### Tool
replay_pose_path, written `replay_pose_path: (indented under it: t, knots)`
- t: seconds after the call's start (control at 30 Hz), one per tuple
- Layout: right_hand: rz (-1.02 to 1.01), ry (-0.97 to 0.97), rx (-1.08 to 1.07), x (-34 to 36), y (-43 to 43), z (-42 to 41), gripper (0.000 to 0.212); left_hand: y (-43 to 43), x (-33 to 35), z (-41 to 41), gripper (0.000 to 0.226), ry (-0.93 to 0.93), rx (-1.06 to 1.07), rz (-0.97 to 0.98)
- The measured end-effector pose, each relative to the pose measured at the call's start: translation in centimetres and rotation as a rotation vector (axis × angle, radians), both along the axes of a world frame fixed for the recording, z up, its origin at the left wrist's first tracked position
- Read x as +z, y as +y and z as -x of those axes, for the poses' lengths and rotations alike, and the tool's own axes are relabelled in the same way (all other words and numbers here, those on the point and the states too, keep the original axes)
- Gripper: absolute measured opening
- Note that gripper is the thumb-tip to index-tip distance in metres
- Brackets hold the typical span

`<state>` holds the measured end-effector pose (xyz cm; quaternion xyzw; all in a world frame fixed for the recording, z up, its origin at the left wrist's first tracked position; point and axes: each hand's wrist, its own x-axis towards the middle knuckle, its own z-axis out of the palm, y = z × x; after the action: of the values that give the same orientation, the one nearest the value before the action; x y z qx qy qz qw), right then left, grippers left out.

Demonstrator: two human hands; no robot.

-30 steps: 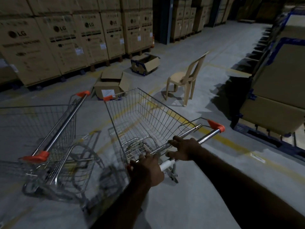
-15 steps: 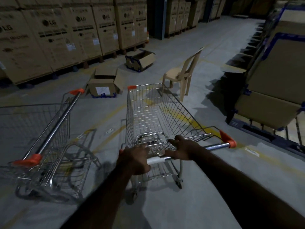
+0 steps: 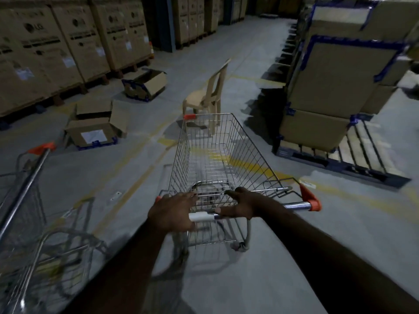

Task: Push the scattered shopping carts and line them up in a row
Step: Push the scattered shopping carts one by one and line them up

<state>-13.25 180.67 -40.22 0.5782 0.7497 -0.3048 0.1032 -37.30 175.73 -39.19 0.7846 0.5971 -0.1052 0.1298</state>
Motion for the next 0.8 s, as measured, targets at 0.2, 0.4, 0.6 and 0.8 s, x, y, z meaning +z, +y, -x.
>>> replay_pose_path:
  t: [0.2,0.4,0.6,0.8]
  knots:
    - [0.009,0.033,-0.197,0.1,-1.2,-3.6,0.125,2.9,-1.5,-2.2,0.128,-0.051,-0.076,0.054]
    - [0.028,-0.125,-0.292,-0.3,-3.8,-6.4,0.124,4.3,-1.2,-5.8,0.111,-0.058,-0.186,0.055]
    - [0.041,-0.178,-0.415,-0.2,-7.0,-9.6,0.128,4.7,-1.0,-9.6,0.132,-0.115,-0.266,0.054]
    - [0.051,-0.201,-0.515,-0.4,-10.9,-13.3,0.124,4.1,-2.4,-13.8,0.128,-0.14,-0.363,0.021]
